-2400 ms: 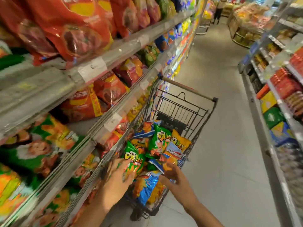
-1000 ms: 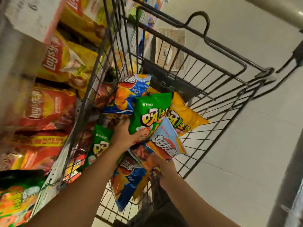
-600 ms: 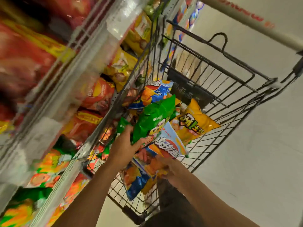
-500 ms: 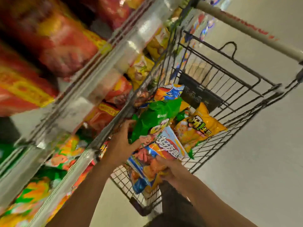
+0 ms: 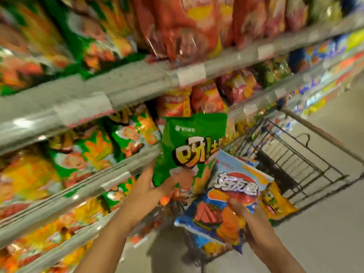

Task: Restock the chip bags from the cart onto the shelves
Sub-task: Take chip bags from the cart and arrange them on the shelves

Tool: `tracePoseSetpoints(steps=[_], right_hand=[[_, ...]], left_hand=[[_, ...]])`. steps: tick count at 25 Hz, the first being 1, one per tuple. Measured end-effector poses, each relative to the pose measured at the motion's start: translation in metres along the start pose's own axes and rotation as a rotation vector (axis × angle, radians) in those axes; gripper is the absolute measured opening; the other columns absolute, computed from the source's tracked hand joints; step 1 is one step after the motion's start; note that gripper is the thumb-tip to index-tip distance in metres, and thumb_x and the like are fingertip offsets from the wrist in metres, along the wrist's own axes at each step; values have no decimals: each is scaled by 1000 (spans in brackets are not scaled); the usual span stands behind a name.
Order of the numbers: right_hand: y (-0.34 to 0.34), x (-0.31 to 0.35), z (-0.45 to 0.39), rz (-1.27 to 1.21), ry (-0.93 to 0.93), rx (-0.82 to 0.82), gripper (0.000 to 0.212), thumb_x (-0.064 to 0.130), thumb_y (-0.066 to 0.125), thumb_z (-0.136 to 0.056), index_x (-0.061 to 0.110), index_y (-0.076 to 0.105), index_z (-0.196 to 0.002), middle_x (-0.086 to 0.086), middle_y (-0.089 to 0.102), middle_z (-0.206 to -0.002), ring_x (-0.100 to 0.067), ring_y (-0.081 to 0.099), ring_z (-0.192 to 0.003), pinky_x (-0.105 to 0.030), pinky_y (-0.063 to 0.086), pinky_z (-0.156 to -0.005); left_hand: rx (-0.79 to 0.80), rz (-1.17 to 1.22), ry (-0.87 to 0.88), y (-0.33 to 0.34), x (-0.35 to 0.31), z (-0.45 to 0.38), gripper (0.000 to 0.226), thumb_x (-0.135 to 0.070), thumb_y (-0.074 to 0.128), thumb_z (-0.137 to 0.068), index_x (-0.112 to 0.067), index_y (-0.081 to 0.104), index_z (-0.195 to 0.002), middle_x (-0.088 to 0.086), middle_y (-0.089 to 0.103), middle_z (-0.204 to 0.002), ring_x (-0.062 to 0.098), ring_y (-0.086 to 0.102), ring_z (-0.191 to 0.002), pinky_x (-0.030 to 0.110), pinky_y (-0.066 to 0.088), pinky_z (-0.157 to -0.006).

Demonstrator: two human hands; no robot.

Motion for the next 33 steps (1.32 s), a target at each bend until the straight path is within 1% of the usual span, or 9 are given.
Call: tracePoseSetpoints(steps=[3,5,8,13,17,19,23,26,33], right_hand=[[21,61,20,116,-161,4,104,56,100,-36,24,66,-129,-5,77,-103,-22,70,-75,-38,55,-78],[34,97,31,173,-251,13,108,55,101,-34,25,64,-132,-1,78,-108,-25,75,-93,-45,57,-86],[49,147,39,237,-329,41,121,73,93,-24,35,60,-134,6,73,-124,-23,66,-117,-53,48,-107],[97,227,38,232,-489,221,102,79,88,-17,51,67,-112,26,76,-106,-5,71,-99,-35,52,-87],[133,263,28,110,-537,415,68,52,96,-44,55,70,-107,14,78,-110,-11,76,-97,-36,60,-83],[142,271,15,104,-524,480,75,50,96,-48,51,68,-117,9,78,-114,-18,75,-102,-41,57,-87],[154,273,-14,141,-466,546,100,64,97,-27,39,67,-119,13,80,-104,-7,77,-89,-25,59,-69],[153,278,-34,183,-468,517,80,61,90,-35,41,64,-108,27,77,-94,9,72,-77,-23,50,-71],[150,277,-66,239,-425,506,59,39,81,-50,41,62,-106,21,76,-93,-1,70,-87,-24,48,-71]], left_hand=[[-107,72,41,-27,-31,22,35,-42,70,-87,-51,61,-119,-21,75,-90,-4,68,-75,12,49,-62],[-155,98,87,-39,-51,31,26,-42,72,-88,-44,66,-113,-15,70,-72,-1,58,-57,13,46,-55],[-204,112,131,-54,-89,37,49,-56,72,-81,-44,61,-128,-10,75,-94,6,56,-67,20,47,-60],[-393,201,216,-91,-150,25,36,-42,73,-85,-39,68,-121,-9,74,-120,13,70,-110,33,57,-89],[-474,204,230,-115,-192,-1,33,-34,66,-92,-30,67,-125,-6,76,-116,13,73,-104,20,59,-73],[-501,197,221,-124,-209,-22,31,-32,66,-93,-27,67,-123,-2,77,-114,16,74,-102,23,60,-72],[-532,176,170,-138,-217,-69,30,-23,62,-99,-21,65,-128,0,75,-119,20,70,-112,39,56,-96],[-566,181,115,-145,-204,-92,30,-25,62,-99,-21,64,-129,2,74,-121,24,69,-114,48,51,-105],[-566,93,36,-156,-199,-108,20,-33,62,-98,-19,68,-111,3,79,-104,18,76,-94,28,61,-71]])
Point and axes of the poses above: each hand's wrist, its own z-axis away from the middle knuckle, its own y-axis out of the palm, x = y × z, the point moved 5 cm from there along -z, towards the middle knuckle
